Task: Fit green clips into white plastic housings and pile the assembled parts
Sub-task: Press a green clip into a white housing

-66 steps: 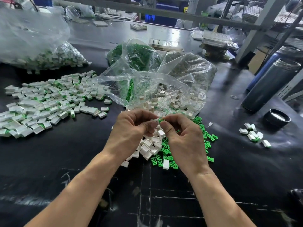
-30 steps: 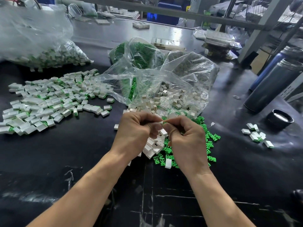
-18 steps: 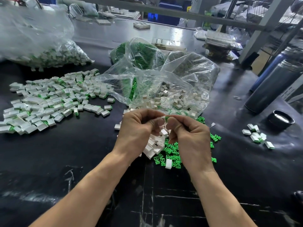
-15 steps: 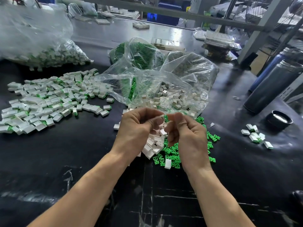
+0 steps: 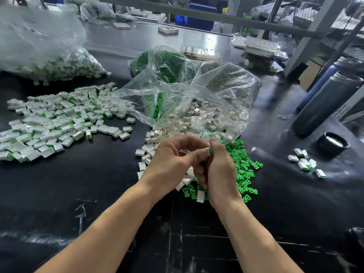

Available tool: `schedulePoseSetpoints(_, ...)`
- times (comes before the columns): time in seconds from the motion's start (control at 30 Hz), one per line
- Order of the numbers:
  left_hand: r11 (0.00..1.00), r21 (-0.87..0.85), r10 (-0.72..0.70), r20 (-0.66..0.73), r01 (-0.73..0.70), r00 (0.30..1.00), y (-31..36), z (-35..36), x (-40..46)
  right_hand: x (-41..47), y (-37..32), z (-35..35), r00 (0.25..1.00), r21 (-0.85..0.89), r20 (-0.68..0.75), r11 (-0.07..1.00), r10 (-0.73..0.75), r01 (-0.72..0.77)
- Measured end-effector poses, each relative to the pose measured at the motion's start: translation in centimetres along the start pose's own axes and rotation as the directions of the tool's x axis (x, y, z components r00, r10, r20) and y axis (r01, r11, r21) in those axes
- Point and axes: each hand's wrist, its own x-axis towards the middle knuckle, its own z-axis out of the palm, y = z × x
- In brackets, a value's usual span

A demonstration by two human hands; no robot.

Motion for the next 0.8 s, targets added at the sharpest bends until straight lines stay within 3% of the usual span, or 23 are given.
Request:
schedulePoseSetpoints(0.47, 0.998, 0.056, -0.001, 0.012, 0.000, 1.000, -0.3, 0.1, 0.0, 0.1, 0.3, 0.3, 0.977, -0.200, -0.061, 0.961, -0.206, 0.191)
schedulePoseSetpoints(0.8, 0.995, 0.095, 0.015, -0.027, -0.012, 1.000, -0.3, 0.5, 0.0, 0.7, 1.1, 0.4, 0.957, -0.226, -0.163, 0.953, -0.239, 0.200)
